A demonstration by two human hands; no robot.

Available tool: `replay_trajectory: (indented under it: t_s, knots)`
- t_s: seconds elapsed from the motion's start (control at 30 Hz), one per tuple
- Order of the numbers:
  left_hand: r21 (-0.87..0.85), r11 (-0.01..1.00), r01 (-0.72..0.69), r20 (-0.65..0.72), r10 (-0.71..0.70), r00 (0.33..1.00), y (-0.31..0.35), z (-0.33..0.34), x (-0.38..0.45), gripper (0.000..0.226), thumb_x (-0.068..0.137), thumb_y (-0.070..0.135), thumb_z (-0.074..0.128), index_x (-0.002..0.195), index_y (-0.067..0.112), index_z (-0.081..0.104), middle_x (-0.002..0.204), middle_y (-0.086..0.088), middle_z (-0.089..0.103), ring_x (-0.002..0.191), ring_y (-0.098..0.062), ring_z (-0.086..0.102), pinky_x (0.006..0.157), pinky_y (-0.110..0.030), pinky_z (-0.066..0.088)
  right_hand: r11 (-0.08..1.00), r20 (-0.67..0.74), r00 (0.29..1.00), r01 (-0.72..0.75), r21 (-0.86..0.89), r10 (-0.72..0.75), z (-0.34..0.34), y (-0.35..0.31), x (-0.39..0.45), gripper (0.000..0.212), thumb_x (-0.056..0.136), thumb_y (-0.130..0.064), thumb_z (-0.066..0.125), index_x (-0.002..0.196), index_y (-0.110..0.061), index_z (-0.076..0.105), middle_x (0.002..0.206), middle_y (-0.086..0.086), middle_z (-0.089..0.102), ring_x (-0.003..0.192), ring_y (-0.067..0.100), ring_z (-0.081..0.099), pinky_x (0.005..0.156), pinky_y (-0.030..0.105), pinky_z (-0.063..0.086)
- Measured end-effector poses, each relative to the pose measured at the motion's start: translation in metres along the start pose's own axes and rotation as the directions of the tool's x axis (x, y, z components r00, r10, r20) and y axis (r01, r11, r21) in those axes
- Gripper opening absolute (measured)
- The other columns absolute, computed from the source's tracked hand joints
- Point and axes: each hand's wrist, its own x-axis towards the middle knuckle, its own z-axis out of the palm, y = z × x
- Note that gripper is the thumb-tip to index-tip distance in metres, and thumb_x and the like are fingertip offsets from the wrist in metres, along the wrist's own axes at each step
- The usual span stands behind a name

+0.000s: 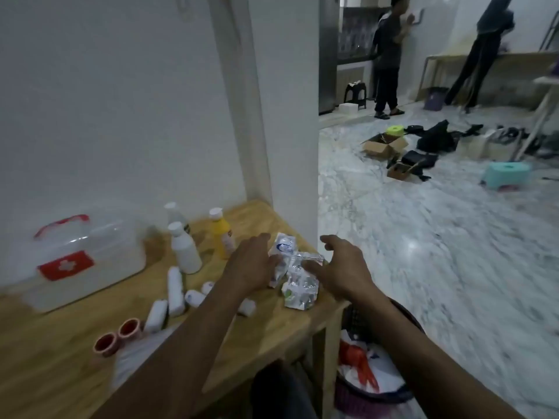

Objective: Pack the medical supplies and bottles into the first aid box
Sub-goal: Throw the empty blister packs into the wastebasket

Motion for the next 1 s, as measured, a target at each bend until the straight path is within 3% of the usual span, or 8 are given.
replay_trajectory:
  t_s: [0.17,0.37,0.5,0.67,0.8,0.93,1.0]
  knots:
    - [-0.019,0.997,0.073,0.014,-0.073,0.997,0.012,0.004,0.023,0.052,0.086,0.028,0.066,0.132,0.007,0.051,0.127,-0.013,0.062,0.115,-0.032,0.056,0.088,-0.033,0.043,0.994,0.107,0.993,-0.064,0.086,0.054,0.004,0.018,0.016,0.076,0.07,-0.041,0.084,0.136,-0.022,0.053,0.127,0.004,0.063,0.114,0.023,0.06,0.092,0.041,0.052]
    - [-0.149,0.981,0.123,0.072,-0.113,0.991,0.015,0.009,0.039,0.078,0.079,0.024,0.076,0.147,0.014,0.039,0.139,-0.012,0.055,0.122,-0.03,0.054,0.091,-0.03,0.044,0.958,0.043,0.995,-0.101,0.267,0.093,0.004,0.037,0.026,0.063,0.063,-0.024,0.089,0.122,-0.018,0.065,0.105,0.005,0.071,0.095,0.02,0.068,0.087,0.037,0.055]
    - [-0.201,0.969,0.142,0.064,-0.132,0.989,0.023,0.012,0.04,0.064,0.073,0.021,0.082,0.131,0.017,0.056,0.129,-0.008,0.061,0.113,-0.027,0.06,0.093,-0.036,0.05,0.924,-0.003,0.992,-0.119,0.364,0.129,-0.002,0.043,0.024,0.058,0.065,-0.014,0.089,0.118,-0.019,0.065,0.096,0.005,0.073,0.085,0.017,0.07,0.072,0.023,0.053]
    - [-0.252,0.957,0.143,-0.006,-0.149,0.989,0.035,0.014,0.037,0.031,0.07,0.021,0.085,0.095,0.009,0.072,0.092,-0.008,0.073,0.086,-0.027,0.068,0.075,-0.038,0.055,0.842,-0.047,0.973,-0.172,0.512,0.227,-0.012,0.06,0.02,0.049,0.062,-0.014,0.09,0.105,-0.026,0.07,0.097,0.008,0.071,0.083,0.022,0.072,0.078,0.042,0.06]
    - [-0.325,0.941,0.097,-0.077,-0.129,0.989,0.057,0.018,0.034,0.019,0.074,0.019,0.083,0.085,0.008,0.073,0.079,-0.006,0.069,0.069,-0.019,0.059,0.059,-0.03,0.042,0.795,-0.127,0.948,-0.167,0.583,0.291,-0.03,0.075,0.013,0.042,0.063,-0.015,0.089,0.1,-0.024,0.071,0.096,0.004,0.071,0.083,0.021,0.073,0.08,0.046,0.06]
    - [-0.406,0.912,0.066,-0.127,-0.128,0.984,0.097,0.033,0.041,0.026,0.071,0.024,0.082,0.077,0.001,0.07,0.075,-0.017,0.072,0.067,-0.029,0.065,0.065,-0.042,0.054,0.773,-0.238,0.893,-0.168,0.612,0.383,-0.062,0.096,0.01,0.034,0.061,-0.017,0.09,0.089,-0.022,0.071,0.083,-0.001,0.074,0.076,0.019,0.073,0.078,0.046,0.061]
    - [-0.435,0.899,0.051,-0.127,-0.117,0.985,0.121,0.045,0.043,0.025,0.071,0.026,0.083,0.077,0.004,0.071,0.076,-0.014,0.073,0.069,-0.026,0.066,0.066,-0.039,0.054,0.778,-0.294,0.859,-0.173,0.604,0.419,-0.078,0.11,0.009,0.031,0.061,-0.018,0.089,0.085,-0.023,0.07,0.077,-0.001,0.074,0.071,0.019,0.072,0.075,0.047,0.06]
